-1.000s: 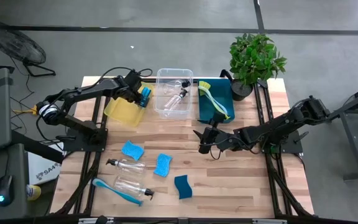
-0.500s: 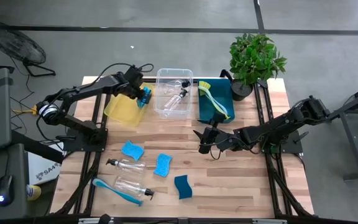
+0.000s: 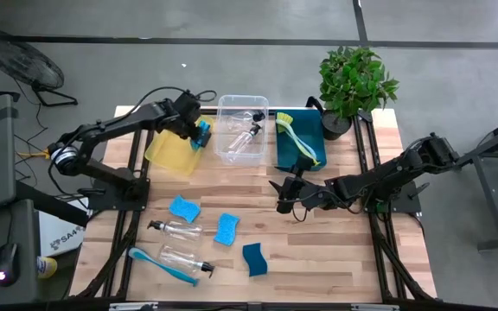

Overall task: Pick & Place Kitchen Sink Supplies
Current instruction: Put the transparent dishwashing bottle into the transparent bin

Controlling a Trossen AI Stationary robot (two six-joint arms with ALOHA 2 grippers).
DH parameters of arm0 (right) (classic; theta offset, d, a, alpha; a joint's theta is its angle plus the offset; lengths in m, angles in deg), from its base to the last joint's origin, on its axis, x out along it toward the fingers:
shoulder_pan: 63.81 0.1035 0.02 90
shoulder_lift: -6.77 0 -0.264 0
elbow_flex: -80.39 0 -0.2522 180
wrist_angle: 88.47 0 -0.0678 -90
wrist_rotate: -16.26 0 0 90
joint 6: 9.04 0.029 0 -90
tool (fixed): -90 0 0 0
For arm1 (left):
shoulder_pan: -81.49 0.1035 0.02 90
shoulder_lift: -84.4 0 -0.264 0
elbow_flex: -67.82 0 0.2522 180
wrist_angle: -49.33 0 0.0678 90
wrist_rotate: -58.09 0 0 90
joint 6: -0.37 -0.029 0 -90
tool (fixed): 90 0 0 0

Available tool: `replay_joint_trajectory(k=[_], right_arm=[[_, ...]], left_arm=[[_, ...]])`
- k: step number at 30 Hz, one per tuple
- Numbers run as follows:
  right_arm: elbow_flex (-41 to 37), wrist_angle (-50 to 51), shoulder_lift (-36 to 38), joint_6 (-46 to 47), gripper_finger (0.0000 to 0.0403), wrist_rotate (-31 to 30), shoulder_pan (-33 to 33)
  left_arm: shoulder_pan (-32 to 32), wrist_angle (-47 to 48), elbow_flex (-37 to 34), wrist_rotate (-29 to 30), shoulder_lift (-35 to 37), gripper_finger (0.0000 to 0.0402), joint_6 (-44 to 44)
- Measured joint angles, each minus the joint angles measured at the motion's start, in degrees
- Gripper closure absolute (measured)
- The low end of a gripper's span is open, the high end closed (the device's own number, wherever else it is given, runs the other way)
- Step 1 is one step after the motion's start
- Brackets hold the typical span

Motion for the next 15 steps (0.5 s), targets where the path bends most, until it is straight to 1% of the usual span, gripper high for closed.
replay_joint_trajectory(k=[6,12,15], right_arm=[[0.0,0.4,0.0,0.0,0.0176,0.0,0.0],[0.0,0.5,0.0,0.0,0.0176,0.2,0.1],[0.0,0.5,0.0,-0.1,0.0176,3.0,0.1]], left_arm=[[-7.5,0.1,0.0,4.6,4.2,0.0286,2.4],[-18.1,-0.1,0.0,11.8,8.3,0.0286,6.6],[-24.1,-0.1,0.0,15.1,9.4,0.0286,9.0]])
